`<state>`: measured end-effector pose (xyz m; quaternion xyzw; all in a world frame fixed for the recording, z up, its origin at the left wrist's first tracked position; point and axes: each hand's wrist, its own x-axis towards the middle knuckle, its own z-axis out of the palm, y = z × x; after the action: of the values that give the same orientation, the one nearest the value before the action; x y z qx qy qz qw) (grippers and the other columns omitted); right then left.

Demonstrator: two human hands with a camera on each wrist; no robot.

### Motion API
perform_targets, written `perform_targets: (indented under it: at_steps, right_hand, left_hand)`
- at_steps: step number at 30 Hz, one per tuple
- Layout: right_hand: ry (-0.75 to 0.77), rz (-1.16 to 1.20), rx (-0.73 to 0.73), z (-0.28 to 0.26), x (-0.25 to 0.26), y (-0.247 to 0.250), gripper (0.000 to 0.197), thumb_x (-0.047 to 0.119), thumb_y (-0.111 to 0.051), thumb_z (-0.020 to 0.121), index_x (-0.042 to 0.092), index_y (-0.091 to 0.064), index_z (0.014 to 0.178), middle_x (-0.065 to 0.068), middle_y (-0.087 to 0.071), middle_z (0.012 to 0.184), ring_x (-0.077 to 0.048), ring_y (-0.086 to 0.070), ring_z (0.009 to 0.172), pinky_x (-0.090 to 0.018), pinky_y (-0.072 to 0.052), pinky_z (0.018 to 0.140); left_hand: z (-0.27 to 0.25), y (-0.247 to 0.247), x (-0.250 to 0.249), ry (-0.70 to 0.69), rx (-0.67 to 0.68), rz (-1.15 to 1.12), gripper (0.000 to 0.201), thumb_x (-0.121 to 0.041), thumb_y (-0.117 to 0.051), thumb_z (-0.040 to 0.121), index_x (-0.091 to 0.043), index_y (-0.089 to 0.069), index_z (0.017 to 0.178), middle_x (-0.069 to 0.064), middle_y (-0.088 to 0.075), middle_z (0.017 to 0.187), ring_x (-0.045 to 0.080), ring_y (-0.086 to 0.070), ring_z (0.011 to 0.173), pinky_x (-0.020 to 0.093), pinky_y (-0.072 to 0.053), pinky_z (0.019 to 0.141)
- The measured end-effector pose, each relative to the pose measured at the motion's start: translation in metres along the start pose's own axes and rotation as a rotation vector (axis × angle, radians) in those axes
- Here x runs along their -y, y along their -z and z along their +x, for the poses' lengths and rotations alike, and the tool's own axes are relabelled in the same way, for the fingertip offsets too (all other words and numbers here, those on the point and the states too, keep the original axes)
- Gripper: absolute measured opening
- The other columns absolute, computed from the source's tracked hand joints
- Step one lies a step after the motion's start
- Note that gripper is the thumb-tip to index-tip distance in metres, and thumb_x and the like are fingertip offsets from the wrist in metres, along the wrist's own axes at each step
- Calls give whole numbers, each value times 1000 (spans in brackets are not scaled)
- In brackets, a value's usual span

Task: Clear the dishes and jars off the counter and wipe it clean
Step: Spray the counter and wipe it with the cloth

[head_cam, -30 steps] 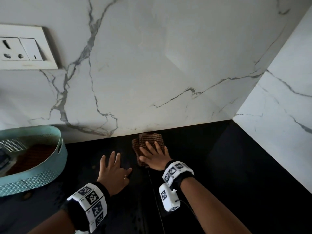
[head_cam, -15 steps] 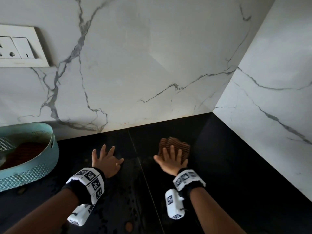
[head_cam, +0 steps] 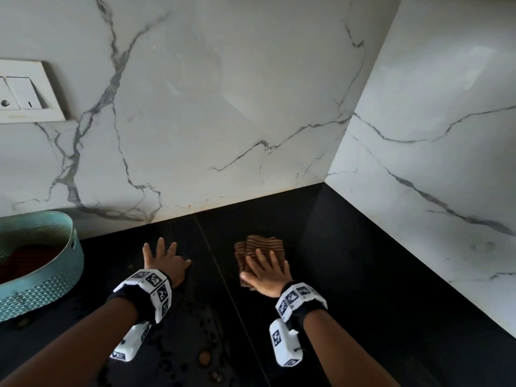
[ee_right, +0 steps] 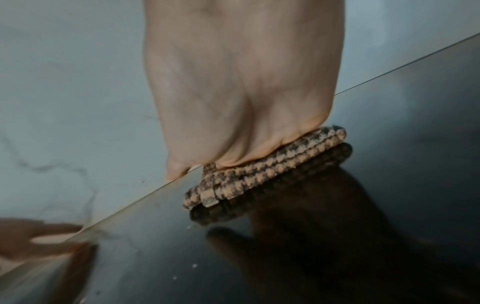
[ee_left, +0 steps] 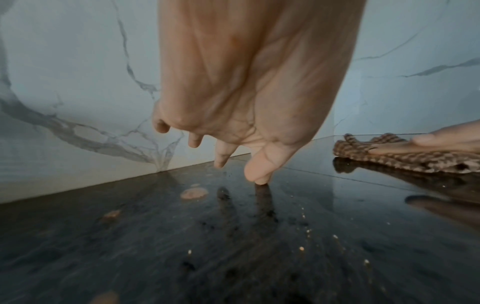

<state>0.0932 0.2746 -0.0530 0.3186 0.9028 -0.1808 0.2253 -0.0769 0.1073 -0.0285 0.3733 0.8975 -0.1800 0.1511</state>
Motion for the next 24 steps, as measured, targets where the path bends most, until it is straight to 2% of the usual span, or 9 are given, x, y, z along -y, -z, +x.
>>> perform_targets:
  at_steps: [2, 5, 7, 10, 14, 16, 19, 21, 24]
  right_hand:
    - [-104, 61, -19, -6, -18, 0, 70, 71, -16, 89, 40, 3, 148, 10, 24, 155, -24, 24, 142, -54, 13, 113]
    - [-152, 129, -42, -22, -4, -15, 79, 76, -19, 85, 36, 3, 149, 7, 25, 155, -27, 26, 141, -55, 15, 110]
    - [-74, 106, -25, -38, 20, -31, 83, 78, -21, 82, 35, 4, 149, 6, 26, 154, -28, 29, 140, -57, 17, 109]
    - [146, -5, 34, -67, 44, -58, 83, 77, -20, 81, 35, 3, 149, 8, 27, 154, -27, 33, 138, -56, 20, 108]
    - [336, -130, 73, -87, 21, -74, 71, 69, -21, 89, 38, 5, 148, 13, 25, 154, -19, 34, 137, -50, 20, 108]
    - [313, -135, 50, -82, 1, -65, 70, 70, -18, 88, 39, 3, 148, 13, 21, 155, -18, 30, 140, -50, 17, 110]
    - [164, -83, 21, -63, -19, -42, 82, 79, -7, 77, 40, 2, 148, 13, 21, 156, -20, 27, 141, -51, 14, 111]
    - [93, -48, 30, -47, -25, -29, 70, 71, -13, 88, 40, 3, 148, 13, 23, 155, -21, 29, 141, -51, 15, 111]
    - [35, -41, 30, -23, -30, -11, 66, 68, -14, 91, 40, 4, 148, 12, 25, 154, -22, 28, 141, -53, 18, 110]
  left_hand:
    - [0, 0, -1, 3, 4, -12, 44, -33, -25, 99, -38, -33, 142, 3, -1, 158, 38, 12, 143, 61, 1, 111]
    - [2, -1, -1, 22, 7, -53, 45, -40, -21, 100, -33, -37, 141, 0, -3, 159, 34, 10, 144, 58, -1, 113]
    - [2, 1, -2, 30, 10, -68, 46, -41, -21, 100, -29, -40, 140, -1, -3, 159, 33, 10, 144, 57, -1, 113]
    - [1, 4, -6, 30, -13, -27, 44, -41, -24, 100, -27, -43, 137, -1, -7, 158, 32, 8, 144, 57, -1, 113]
    - [-1, 6, -6, 32, 2, 3, 46, -43, -22, 99, -28, -42, 138, 0, -7, 158, 33, 8, 144, 57, -1, 113]
    - [-3, 6, -3, 26, 38, -18, 47, -43, -20, 99, -31, -36, 141, 1, -4, 159, 33, 10, 144, 58, 1, 113]
    - [-5, 3, 0, 24, 62, -61, 45, -43, -20, 99, -37, -30, 143, 2, -3, 159, 34, 12, 144, 59, 2, 113]
    - [-5, -2, 0, 27, 58, -60, 44, -39, -23, 99, -41, -27, 143, 2, -2, 159, 35, 12, 144, 59, 1, 112]
    - [-4, -3, -3, 35, 41, -45, 44, -35, -26, 99, -44, -27, 142, 2, -3, 159, 35, 10, 144, 58, 0, 112]
